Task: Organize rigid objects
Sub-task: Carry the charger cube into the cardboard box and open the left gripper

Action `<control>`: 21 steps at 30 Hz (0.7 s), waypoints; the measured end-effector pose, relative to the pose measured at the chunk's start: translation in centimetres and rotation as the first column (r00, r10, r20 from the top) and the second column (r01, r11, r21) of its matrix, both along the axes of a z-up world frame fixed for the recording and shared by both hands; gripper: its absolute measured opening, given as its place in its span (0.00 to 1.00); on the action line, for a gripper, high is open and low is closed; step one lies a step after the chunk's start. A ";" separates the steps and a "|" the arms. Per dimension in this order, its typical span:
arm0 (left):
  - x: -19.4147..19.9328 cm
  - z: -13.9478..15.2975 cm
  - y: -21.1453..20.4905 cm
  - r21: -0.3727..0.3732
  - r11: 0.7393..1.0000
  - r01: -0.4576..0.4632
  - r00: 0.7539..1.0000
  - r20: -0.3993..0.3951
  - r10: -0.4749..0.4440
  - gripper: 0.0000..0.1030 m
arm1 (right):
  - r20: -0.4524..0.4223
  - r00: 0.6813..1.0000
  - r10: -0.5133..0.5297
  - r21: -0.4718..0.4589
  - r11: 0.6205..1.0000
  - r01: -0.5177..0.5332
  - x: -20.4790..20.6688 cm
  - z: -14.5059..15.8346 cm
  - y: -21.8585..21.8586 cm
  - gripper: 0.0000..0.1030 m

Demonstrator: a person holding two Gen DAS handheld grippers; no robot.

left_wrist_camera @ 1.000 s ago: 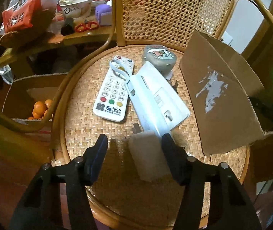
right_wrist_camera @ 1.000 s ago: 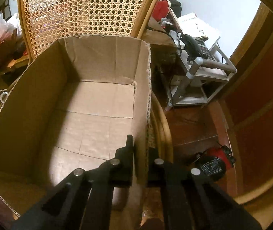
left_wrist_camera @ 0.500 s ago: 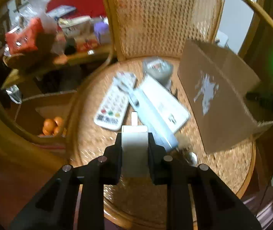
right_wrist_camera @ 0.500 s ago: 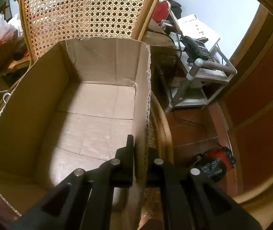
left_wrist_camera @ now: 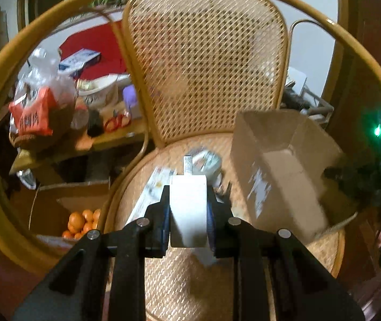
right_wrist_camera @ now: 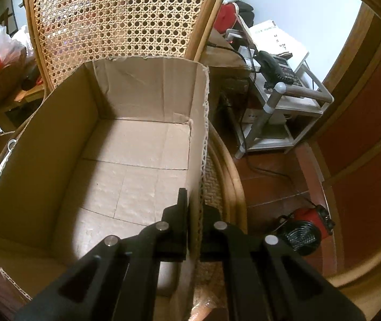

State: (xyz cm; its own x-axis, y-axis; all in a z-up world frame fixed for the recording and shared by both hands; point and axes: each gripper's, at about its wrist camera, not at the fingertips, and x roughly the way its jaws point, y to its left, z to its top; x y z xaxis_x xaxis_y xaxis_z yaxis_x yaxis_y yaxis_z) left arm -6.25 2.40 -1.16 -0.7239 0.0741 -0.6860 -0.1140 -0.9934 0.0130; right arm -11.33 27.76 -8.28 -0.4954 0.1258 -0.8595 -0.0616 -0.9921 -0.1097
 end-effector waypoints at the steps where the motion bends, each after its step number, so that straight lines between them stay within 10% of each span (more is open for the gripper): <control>1: -0.3 0.5 0.4 -0.003 1.000 0.008 1.000 -0.012 -0.008 0.20 | -0.001 1.000 -0.001 -0.004 1.000 0.001 0.0 0.0 0.0 0.06; 11: -4.3 3.8 6.9 0.047 0.982 0.182 0.981 -0.083 -0.178 0.20 | -0.007 1.000 0.004 -0.006 1.000 -0.004 0.0 0.0 0.1 0.06; 21: -6.9 -1.2 11.3 0.066 0.958 0.278 0.955 0.087 -0.283 0.20 | -0.005 1.000 0.003 -0.009 1.000 -0.003 0.0 -0.1 -0.2 0.06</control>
State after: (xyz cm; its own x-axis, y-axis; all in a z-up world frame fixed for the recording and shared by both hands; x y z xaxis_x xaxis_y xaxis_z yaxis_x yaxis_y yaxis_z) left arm -13.11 13.67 -2.37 -0.6008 0.3028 -0.7399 -0.3861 -0.9203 -0.0631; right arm -11.30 27.59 -8.38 -0.4999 0.1169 -0.8581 -0.0593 -0.9931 -0.1007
